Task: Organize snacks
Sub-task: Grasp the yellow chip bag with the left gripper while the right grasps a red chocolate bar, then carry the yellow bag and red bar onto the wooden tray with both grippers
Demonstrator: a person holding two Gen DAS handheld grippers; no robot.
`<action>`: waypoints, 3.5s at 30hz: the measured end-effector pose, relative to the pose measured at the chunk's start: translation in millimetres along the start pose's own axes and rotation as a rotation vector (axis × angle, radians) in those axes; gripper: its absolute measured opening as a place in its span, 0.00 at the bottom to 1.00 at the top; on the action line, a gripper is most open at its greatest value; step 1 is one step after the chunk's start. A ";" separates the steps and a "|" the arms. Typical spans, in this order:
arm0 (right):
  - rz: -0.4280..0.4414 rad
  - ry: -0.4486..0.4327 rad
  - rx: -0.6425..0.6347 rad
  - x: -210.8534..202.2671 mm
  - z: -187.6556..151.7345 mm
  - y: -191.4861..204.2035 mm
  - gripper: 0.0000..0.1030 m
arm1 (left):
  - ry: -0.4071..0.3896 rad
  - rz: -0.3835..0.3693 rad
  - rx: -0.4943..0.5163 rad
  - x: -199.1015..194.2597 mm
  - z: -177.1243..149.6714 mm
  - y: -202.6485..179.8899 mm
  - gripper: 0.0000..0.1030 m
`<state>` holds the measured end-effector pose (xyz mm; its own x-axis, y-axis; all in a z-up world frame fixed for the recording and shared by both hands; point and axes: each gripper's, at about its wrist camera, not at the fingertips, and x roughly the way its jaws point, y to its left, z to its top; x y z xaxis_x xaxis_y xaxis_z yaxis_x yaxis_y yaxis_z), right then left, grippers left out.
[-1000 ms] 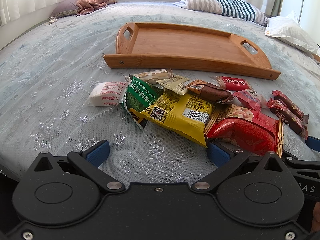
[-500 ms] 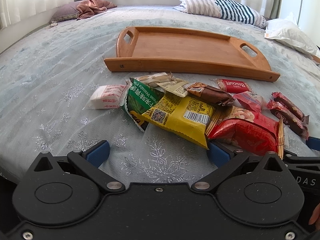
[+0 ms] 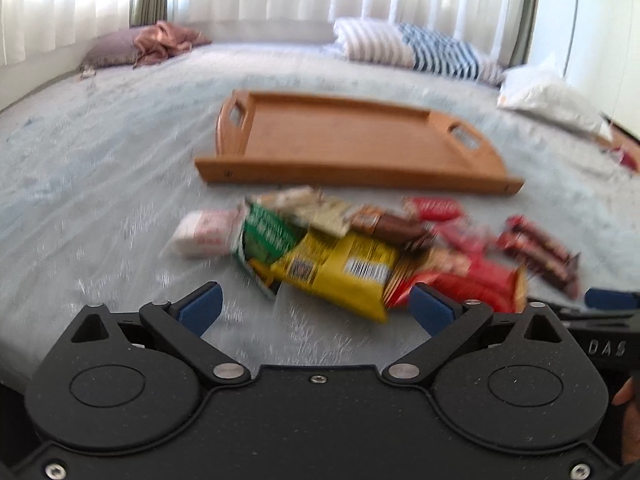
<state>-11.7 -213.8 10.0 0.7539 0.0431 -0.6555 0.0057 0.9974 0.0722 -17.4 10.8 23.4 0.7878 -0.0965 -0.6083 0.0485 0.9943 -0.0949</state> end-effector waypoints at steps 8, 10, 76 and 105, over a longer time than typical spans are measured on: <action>-0.056 -0.106 0.012 -6.5 11.9 -17.4 0.76 | -0.034 0.023 0.054 -0.1 11.6 -4.0 0.39; -0.053 -0.105 -0.020 -4.6 14.5 -18.3 0.68 | -0.031 0.024 0.068 0.3 10.2 -4.6 0.36; 0.023 -0.221 -0.045 -7.2 37.0 -4.6 0.25 | -0.091 -0.139 0.020 -19.7 44.4 -10.5 0.48; 0.148 -0.046 0.075 138.5 169.7 -11.8 0.25 | 0.034 -0.069 -0.079 167.9 169.5 -14.5 0.48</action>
<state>204.2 -229.4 45.9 0.7793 0.1846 -0.5988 -0.0596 0.9731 0.2224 218.2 -12.1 56.2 0.7631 -0.1673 -0.6242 0.0519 0.9787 -0.1988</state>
